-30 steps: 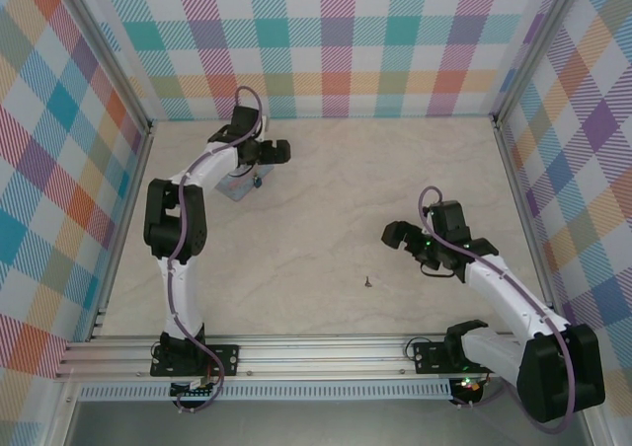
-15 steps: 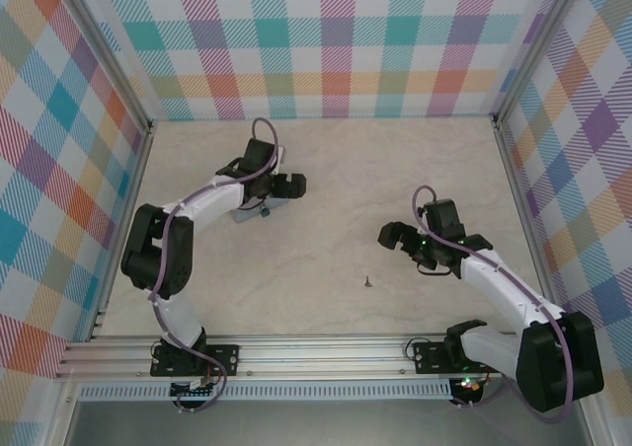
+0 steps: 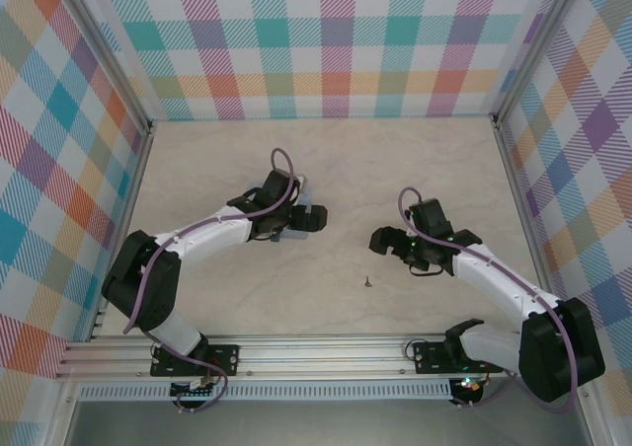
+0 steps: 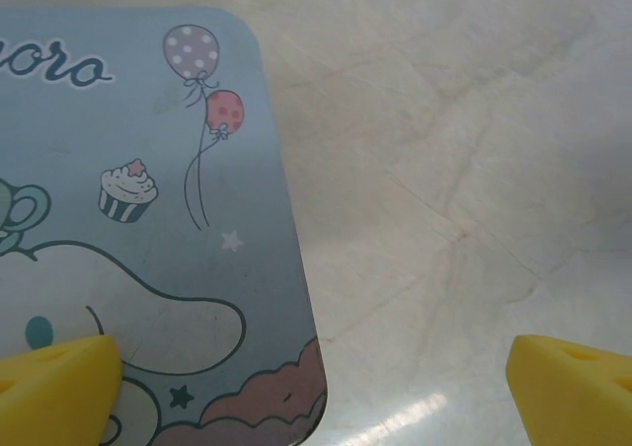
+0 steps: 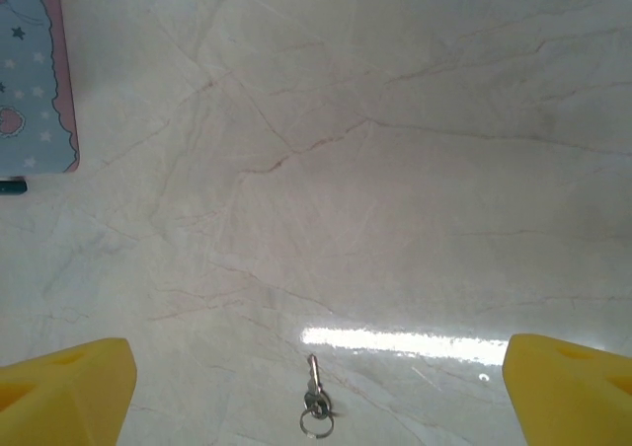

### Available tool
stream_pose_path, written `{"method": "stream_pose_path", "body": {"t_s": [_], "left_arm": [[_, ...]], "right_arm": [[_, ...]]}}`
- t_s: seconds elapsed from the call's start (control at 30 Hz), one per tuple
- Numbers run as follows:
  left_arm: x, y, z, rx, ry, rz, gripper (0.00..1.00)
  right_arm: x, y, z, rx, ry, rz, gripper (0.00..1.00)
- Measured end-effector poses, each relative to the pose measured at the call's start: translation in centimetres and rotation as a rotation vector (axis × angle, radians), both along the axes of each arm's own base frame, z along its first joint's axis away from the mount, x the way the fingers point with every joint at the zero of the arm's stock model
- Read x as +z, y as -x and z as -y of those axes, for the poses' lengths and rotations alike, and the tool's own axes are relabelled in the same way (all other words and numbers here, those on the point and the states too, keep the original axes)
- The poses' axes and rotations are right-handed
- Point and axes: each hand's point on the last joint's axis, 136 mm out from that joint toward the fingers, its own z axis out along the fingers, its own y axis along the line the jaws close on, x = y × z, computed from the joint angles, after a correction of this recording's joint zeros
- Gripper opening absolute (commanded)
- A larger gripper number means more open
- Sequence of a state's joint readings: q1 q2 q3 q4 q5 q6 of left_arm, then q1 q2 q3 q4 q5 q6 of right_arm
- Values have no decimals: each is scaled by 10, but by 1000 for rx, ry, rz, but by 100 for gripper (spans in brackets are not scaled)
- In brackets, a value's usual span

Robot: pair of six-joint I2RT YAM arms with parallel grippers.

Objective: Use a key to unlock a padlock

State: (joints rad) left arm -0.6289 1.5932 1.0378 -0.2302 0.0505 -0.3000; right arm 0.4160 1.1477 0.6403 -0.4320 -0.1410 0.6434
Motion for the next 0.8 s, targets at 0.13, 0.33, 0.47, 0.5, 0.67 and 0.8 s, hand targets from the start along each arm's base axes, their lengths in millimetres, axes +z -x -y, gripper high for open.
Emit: {"method": "stream_pose_path", "body": {"t_s": [0.13,0.33,0.47,0.5,0.67,0.8], "left_arm": [[1,10,16,-20,22,-5,100],[3,21,44,-54,67,-11,100],[5,19,69,-91,80,-9,100],[5,18,74,-98,85,-8,100],[9,16,86,-113,110,-7,100],[18,10,87,-102,135,2,100]], "right_arm": [[-4,9,-3,16,16,-26,90],[-14,24,-4,24,39,-73,72],[-21,34,-7,31,60,-97,61],[-23,37,-8,35,65,-102,58],[-29,48,-16,66,86,-125,49],[-44,58,-22,102,126,-176,47]]}}
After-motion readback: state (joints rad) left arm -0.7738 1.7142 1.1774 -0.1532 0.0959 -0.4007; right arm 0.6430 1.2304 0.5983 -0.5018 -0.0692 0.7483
